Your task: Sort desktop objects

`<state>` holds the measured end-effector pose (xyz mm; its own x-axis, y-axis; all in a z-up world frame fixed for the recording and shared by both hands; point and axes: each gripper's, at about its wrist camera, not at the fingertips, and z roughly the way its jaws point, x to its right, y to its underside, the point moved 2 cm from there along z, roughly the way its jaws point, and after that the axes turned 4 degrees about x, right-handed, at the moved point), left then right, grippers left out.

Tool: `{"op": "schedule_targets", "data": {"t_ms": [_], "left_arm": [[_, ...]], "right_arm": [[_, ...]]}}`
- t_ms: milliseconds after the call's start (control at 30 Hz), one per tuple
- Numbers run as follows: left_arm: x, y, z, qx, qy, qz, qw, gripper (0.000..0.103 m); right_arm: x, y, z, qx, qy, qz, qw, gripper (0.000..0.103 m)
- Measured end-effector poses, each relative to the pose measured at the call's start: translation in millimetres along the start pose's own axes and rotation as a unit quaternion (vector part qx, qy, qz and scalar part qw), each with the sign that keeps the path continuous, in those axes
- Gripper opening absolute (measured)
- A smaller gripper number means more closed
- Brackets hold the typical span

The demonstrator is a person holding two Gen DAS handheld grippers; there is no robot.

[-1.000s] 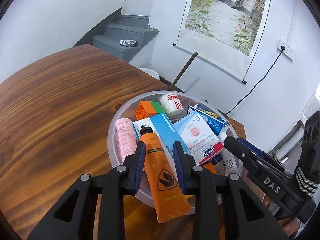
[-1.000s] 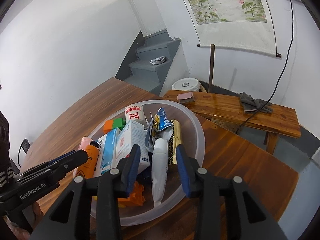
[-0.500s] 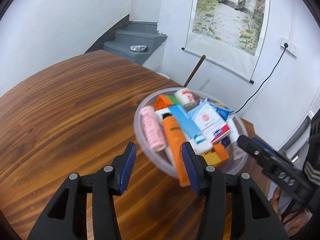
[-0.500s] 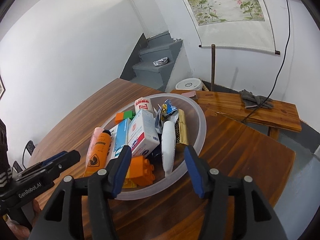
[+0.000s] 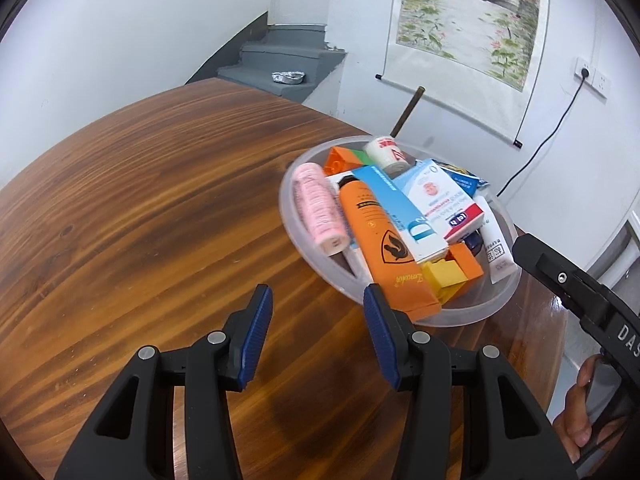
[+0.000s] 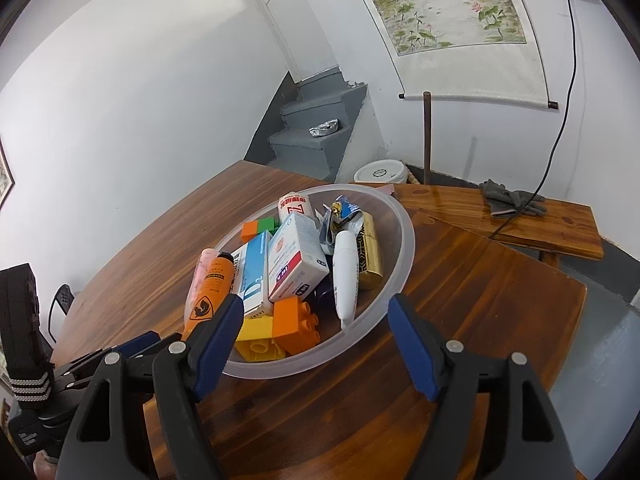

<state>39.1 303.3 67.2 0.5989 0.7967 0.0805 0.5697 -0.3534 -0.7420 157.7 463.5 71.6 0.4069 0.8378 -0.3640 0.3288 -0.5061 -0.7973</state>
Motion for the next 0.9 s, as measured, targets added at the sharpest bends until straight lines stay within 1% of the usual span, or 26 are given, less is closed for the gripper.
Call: {"op": "schedule_targets", "data": {"t_ms": [67, 167, 367, 467, 700, 767, 900], "left_arm": [[3.0, -3.2, 0.7, 0.005, -0.011, 0.004, 0.9999, 0.051], [4.5, -5.9, 2.7, 0.002, 0.003, 0.0, 1.0, 0.051], [6.2, -8.0, 3.1, -0.003, 0.007, -0.007, 0.9999, 0.051], [13.6, -12.8, 4.3, -0.005, 0.021, -0.008, 0.9997, 0.051], [40.5, -16.6, 7.6, -0.001, 0.034, 0.026, 0.9991, 0.052], [45.3, -18.0, 11.1, 0.001, 0.033, 0.037, 0.9988, 0.052], [45.9, -17.4, 11.4, 0.001, 0.039, 0.042, 0.9983, 0.052]], "right_arm": [[1.5, -0.9, -0.8, 0.001, 0.003, 0.001, 1.0, 0.078], [3.9, -0.8, -1.9, 0.0, 0.005, 0.002, 1.0, 0.078], [4.6, 0.9, -5.5, 0.002, 0.01, -0.002, 1.0, 0.079], [5.6, 2.8, -4.5, -0.004, 0.009, 0.001, 1.0, 0.079], [15.1, 5.1, -11.0, 0.0, 0.025, 0.005, 1.0, 0.079], [20.2, 5.8, -11.8, -0.001, 0.031, 0.012, 0.999, 0.079], [23.9, 7.6, -12.6, -0.008, 0.035, 0.011, 0.999, 0.079]]}}
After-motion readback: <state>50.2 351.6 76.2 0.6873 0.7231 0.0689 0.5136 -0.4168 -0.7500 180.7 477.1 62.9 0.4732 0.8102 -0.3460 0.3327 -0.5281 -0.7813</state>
